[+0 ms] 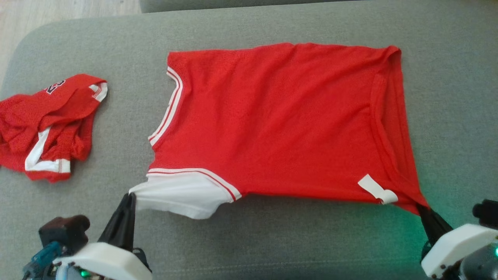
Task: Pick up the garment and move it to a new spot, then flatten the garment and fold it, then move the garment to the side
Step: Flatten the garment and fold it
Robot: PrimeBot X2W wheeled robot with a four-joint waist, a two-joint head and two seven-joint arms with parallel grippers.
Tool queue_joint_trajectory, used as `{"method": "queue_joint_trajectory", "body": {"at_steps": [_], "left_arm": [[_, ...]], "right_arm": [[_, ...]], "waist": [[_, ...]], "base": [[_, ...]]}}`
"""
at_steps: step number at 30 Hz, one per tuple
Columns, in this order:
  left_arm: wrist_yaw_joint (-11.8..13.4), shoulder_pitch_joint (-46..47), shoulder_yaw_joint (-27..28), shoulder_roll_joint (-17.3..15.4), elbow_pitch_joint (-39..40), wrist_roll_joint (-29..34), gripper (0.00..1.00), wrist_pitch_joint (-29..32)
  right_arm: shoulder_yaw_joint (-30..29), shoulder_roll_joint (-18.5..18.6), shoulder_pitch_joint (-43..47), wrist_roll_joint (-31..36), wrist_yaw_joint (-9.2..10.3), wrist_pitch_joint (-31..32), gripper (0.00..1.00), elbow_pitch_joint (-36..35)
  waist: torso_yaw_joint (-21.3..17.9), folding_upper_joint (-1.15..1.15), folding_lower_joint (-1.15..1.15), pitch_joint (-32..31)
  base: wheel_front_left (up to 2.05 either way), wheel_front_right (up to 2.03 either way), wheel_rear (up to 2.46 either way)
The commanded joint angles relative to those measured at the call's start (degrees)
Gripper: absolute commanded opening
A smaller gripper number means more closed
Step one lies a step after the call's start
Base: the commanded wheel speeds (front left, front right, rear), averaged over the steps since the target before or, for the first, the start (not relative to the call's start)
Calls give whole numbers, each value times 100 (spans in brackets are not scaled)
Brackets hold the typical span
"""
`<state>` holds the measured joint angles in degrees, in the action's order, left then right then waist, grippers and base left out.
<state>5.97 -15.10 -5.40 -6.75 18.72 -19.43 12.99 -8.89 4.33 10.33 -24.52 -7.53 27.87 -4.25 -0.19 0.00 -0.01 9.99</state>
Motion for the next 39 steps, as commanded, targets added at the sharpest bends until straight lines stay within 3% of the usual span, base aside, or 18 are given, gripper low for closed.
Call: {"method": "queue_joint_trajectory", "body": {"at_steps": [1, 10, 21, 33, 34, 35, 39], "left_arm": [[65, 108, 172, -62, 313, -28, 0, 84], [25, 406, 242, -294, 323, -200, 0, 660], [-106, 899, 249, -443, 113, -393, 0, 925], [-551, 2784, 195, -597, -1209, -887, 3, 1322], [-584, 2908, 192, -592, -1308, -902, 44, 1281], [-609, 3010, 203, -535, -1397, -968, 100, 1213], [-604, 3200, 256, -442, -1646, -880, 100, 724]], "right_arm": [[7, 56, -35, 81, 4, 139, 0, -300], [-133, -67, -287, 264, 4, 1077, 0, -449], [-206, -93, -642, 226, 4, 1273, 0, -394], [-16, 29, -2126, 151, 4, 1446, 0, 239], [43, 54, -2208, 127, 4, 1334, 30, 243], [77, 61, -2267, 86, 4, 1213, 100, 262], [284, 188, -2326, 117, 4, 383, 100, 179]], "waist": [[-12, 0, 1, 2], [-143, 0, 1, 152], [-209, 0, 1, 481], [-295, 0, 1, 1044], [-297, 0, 1, 1076], [-298, 0, 1, 1100], [-301, 0, 1, 1162]], "base": [[0, 0, 0], [0, 0, 0], [0, 0, 0], [0, 0, 0], [0, 0, 0], [0, 0, 0], [0, 0, 0]]}}
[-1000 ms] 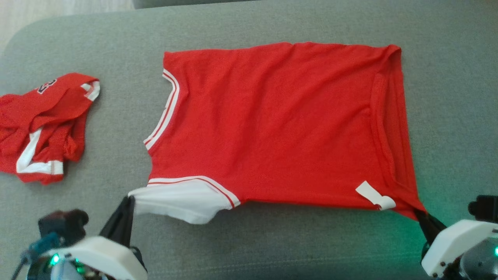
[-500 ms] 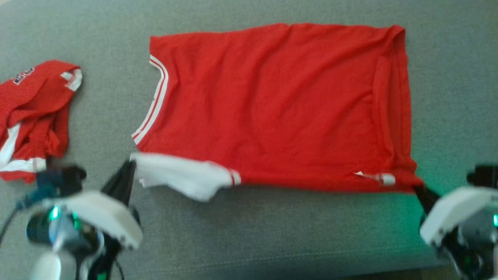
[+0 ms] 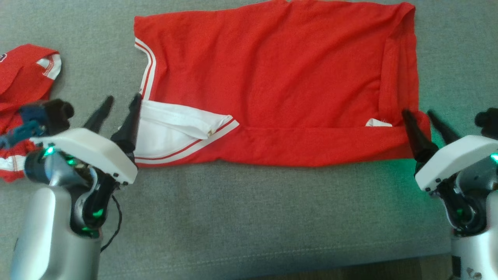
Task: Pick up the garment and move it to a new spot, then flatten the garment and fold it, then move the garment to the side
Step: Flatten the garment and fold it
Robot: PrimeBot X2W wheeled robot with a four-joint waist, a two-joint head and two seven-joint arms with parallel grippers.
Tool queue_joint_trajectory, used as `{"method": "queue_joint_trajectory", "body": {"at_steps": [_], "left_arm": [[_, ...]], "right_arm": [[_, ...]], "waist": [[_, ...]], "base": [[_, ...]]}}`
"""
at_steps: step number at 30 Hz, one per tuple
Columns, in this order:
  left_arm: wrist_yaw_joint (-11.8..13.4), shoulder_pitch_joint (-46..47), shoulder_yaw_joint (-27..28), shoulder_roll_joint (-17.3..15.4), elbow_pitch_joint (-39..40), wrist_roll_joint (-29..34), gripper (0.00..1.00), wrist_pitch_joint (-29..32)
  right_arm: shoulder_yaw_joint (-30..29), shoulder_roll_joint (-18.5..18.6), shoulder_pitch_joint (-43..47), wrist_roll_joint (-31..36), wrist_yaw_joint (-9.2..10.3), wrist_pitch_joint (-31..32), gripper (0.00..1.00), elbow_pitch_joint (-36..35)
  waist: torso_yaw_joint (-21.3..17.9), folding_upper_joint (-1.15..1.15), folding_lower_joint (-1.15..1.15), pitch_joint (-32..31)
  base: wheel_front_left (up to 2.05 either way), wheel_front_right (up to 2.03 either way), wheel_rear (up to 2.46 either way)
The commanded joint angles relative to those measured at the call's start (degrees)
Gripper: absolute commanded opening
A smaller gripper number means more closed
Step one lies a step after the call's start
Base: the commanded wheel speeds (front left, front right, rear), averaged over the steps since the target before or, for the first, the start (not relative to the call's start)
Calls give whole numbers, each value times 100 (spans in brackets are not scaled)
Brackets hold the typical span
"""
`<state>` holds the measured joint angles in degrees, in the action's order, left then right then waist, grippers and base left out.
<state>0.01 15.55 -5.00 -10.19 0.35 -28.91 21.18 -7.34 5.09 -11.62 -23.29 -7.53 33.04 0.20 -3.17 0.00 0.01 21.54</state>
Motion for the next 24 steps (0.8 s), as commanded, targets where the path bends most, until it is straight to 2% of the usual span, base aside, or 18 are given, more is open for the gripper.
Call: {"method": "queue_joint_trajectory", "body": {"at_steps": [1, 7, 11, 16, 24], "left_arm": [[21, 132, 229, -96, 170, 180, 100, -308], [264, -142, 159, 143, 291, 895, 100, -1940], [393, -431, 64, 260, 320, 1223, 100, -2769], [528, -896, 36, 337, 285, 1383, 100, -3307], [625, -1472, -25, 407, 64, 1411, 100, -3468]], "right_arm": [[212, 160, -106, 70, 4, -421, 100, -299], [597, 275, 152, 547, 4, -2381, 100, -522], [763, 299, 345, 824, 4, -3137, 100, -508], [978, 273, 662, 941, 4, -3526, 100, -489], [1315, 195, 1045, 879, 4, -3661, 100, -432]], "waist": [[-10, 0, -1, 14], [-12, 0, -1, -41], [-24, 0, -1, -171], [-70, 0, -1, -408], [-71, 0, -1, -700]], "base": [[0, 0, 0], [0, 0, 0], [0, 0, 0], [0, 0, 0], [0, 0, 0]]}}
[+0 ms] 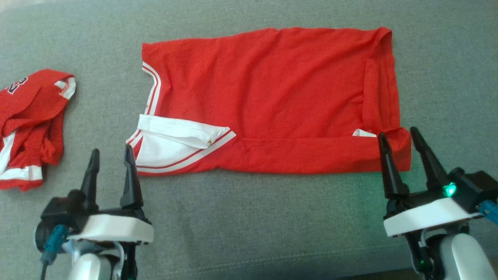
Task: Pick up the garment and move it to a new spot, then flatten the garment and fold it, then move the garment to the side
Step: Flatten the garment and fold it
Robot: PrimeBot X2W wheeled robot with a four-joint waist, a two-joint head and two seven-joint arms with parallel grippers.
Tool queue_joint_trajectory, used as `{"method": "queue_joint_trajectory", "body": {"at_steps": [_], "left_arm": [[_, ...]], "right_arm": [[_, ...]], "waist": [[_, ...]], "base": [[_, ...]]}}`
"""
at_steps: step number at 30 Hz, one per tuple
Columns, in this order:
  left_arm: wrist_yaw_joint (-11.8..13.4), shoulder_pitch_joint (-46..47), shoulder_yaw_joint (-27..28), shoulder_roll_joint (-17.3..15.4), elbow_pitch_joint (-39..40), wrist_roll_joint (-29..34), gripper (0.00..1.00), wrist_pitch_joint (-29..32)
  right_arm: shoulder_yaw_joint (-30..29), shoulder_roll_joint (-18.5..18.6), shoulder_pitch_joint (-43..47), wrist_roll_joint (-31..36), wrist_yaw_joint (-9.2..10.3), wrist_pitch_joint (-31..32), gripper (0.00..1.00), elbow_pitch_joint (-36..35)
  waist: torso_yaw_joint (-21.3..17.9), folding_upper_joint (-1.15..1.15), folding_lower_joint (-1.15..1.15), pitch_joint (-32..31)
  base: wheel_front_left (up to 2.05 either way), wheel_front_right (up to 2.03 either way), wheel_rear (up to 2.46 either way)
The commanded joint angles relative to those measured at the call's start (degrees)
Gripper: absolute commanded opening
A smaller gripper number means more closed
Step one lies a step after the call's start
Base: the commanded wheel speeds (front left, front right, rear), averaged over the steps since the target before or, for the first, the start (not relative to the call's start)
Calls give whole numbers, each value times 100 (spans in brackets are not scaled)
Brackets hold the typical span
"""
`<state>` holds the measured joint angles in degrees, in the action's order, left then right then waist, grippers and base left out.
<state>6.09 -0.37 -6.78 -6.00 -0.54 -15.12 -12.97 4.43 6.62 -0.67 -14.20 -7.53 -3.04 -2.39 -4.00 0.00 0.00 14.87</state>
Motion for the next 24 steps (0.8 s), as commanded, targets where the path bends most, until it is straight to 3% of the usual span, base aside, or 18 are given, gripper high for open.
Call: {"method": "queue_joint_trajectory", "body": {"at_steps": [1, 14, 24], "left_arm": [[20, 92, 134, -2, 125, 29, 100, -57], [-20, 119, -23, -30, -70, -5, 100, 27], [-419, 511, -79, -81, -938, -507, 100, 607]], "right_arm": [[162, 35, -36, -42, 4, -46, 100, -161], [110, 48, -5, -138, 4, 31, 100, -60], [-311, 77, -27, -347, 4, 673, 100, 652]], "waist": [[16, 0, 0, -49], [48, 0, 0, -112], [30, 0, 0, 189]], "base": [[0, 0, 0], [0, 0, 0], [0, 0, 0]]}}
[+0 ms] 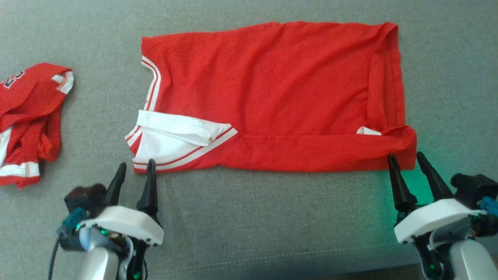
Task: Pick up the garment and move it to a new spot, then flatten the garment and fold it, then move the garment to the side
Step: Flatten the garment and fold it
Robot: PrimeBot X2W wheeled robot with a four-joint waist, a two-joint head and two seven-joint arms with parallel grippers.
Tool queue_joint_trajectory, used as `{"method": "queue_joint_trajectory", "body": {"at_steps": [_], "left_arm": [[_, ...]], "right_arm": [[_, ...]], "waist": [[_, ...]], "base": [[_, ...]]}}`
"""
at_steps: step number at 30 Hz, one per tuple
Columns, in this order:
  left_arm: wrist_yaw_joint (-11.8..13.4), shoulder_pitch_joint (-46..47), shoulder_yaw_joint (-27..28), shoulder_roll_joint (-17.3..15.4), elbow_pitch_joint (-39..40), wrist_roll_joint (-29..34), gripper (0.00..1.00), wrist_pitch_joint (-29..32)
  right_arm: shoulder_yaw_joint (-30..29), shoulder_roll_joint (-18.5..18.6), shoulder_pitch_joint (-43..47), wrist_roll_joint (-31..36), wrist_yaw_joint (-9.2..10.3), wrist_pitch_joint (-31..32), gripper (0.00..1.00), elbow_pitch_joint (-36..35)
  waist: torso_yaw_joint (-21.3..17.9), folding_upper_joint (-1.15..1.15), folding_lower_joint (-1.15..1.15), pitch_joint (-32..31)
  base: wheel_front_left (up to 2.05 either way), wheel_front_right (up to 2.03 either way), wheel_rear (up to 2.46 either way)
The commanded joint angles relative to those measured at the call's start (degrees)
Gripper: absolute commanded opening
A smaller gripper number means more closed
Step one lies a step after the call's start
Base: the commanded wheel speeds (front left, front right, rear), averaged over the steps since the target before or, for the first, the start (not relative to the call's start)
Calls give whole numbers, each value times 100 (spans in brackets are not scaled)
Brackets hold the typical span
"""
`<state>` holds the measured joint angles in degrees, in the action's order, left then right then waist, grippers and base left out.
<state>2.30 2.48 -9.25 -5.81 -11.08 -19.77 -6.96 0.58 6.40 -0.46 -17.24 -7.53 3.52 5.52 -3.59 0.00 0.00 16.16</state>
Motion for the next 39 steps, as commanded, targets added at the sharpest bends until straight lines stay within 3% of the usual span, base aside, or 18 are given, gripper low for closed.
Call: {"method": "queue_joint_trajectory", "body": {"at_steps": [1, 13, 14, 16, 17, 26, 39], "left_arm": [[-76, 281, 182, -98, 43, -100, 100, 19], [-440, 637, 180, -101, -578, -825, 100, 1068], [-477, 658, 168, -114, -583, -861, 86, 1127], [-564, 685, 121, -137, -577, -928, 0, 1231], [-583, 698, 108, -154, -552, -927, 0, 1225], [-480, 570, 185, -194, 35, -870, 0, 890], [172, -759, 295, -305, 1862, -785, 0, 1332]], "right_arm": [[35, 100, -79, -67, 4, 63, 100, -76], [-91, 33, -518, -343, 4, 831, 100, 379], [-99, 24, -545, -379, 4, 952, 100, 428], [-102, 26, -595, -426, 4, 1129, 22, 477], [-107, 28, -612, -457, 4, 1157, 0, 470], [-211, 75, -503, -636, 4, 1133, 0, 46], [-679, -42, 625, -623, 4, 1814, 0, -947]], "waist": [[-10, 0, 0, 96], [26, 0, 0, 435], [32, 0, 0, 448], [47, 0, 0, 466], [59, 0, 0, 472], [179, 0, 0, 404], [313, 0, 0, -6]], "base": [[0, 0, 0], [0, 0, 0], [0, 0, 0], [0, 0, 0], [0, 0, 0], [0, 0, 0], [0, 0, 0]]}}
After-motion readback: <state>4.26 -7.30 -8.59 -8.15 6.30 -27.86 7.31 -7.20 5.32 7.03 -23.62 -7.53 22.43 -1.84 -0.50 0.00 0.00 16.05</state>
